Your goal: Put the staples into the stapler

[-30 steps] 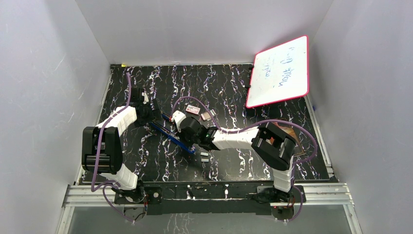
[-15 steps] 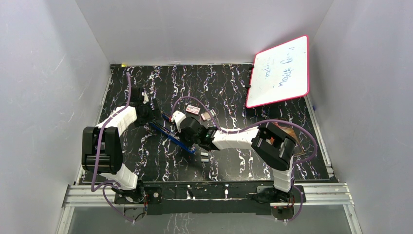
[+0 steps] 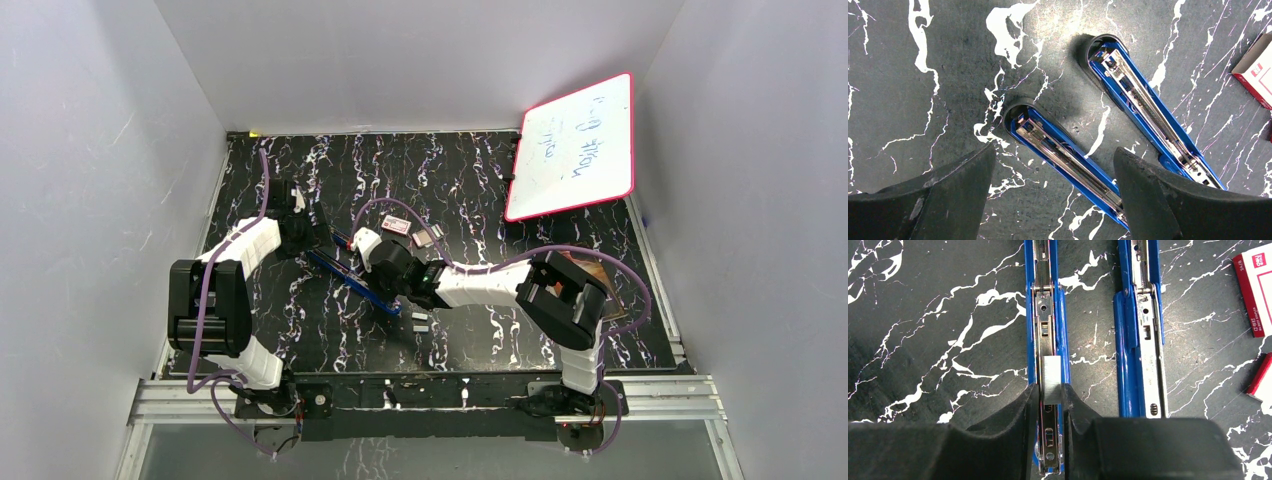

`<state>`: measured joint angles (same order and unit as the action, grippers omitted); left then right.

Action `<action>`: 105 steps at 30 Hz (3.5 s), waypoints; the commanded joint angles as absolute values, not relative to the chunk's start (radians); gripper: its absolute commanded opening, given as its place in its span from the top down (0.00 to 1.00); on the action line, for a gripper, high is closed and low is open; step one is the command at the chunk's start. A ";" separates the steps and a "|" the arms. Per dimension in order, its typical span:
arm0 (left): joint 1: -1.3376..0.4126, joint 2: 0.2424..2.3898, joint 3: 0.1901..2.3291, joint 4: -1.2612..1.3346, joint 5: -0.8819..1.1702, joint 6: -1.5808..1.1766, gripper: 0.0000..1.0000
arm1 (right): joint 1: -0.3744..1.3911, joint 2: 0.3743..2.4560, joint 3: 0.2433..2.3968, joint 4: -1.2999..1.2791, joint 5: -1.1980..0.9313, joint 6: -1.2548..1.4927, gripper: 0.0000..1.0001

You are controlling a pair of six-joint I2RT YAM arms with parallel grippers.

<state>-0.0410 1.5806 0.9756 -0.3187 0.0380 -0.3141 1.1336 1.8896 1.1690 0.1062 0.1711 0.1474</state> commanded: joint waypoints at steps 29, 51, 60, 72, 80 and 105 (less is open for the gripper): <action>-0.034 1.572 1.009 -0.341 0.050 -0.308 0.14 | 1.066 1.818 1.138 0.183 0.035 0.251 0.63; -0.034 1.576 1.008 -0.341 0.051 -0.307 0.14 | 1.007 1.874 1.109 0.255 -0.077 0.353 0.62; -0.034 1.575 1.008 -0.342 0.051 -0.308 0.14 | 1.001 1.894 1.114 0.254 -0.112 0.360 0.59; -0.034 1.575 1.007 -0.342 0.049 -0.307 0.14 | 1.002 1.899 1.111 0.246 -0.117 0.359 0.65; -0.035 1.575 1.008 -0.342 0.049 -0.307 0.14 | 0.999 1.899 1.111 0.244 -0.117 0.355 0.77; -0.034 1.576 1.009 -0.342 0.051 -0.307 0.14 | 1.059 1.755 1.075 0.260 -0.094 0.165 0.84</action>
